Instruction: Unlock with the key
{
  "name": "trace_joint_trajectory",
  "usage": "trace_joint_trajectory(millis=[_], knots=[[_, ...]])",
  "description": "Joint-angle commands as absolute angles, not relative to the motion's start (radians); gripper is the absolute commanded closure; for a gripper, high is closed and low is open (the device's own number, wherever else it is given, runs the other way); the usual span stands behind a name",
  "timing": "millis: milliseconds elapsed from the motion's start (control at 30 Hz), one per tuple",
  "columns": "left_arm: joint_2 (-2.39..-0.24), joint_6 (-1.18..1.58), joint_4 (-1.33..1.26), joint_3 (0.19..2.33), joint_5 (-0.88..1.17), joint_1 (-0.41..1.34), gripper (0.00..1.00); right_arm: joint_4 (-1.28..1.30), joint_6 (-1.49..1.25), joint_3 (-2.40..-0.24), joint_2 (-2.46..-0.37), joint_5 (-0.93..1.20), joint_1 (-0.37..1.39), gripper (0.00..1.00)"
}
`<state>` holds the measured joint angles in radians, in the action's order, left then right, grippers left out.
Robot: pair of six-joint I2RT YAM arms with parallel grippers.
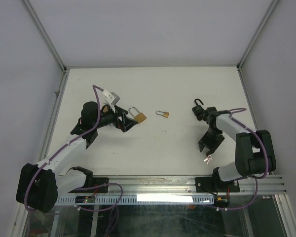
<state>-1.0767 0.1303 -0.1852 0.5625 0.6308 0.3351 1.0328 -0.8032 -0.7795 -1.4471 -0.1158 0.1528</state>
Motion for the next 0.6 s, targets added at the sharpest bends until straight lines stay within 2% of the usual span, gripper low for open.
trace_joint_trajectory(millis=[0,267,433,567], knots=[[-1.070,0.094,-0.263,0.615,0.645,0.345,0.01,0.928,-0.850,-0.721,-1.475,-0.016,0.156,0.58],[-1.057,0.078,-0.243,0.609,0.645,0.346,0.01,0.851,-0.869,-0.721,-1.468,0.060,0.235,0.59],[-1.057,0.066,-0.261,0.610,0.629,0.346,0.01,0.736,-0.967,-0.717,-1.516,0.151,0.353,0.58],[-1.056,0.042,-0.254,0.616,0.624,0.346,0.01,0.704,-0.997,-0.814,-1.598,0.176,0.470,0.58]])
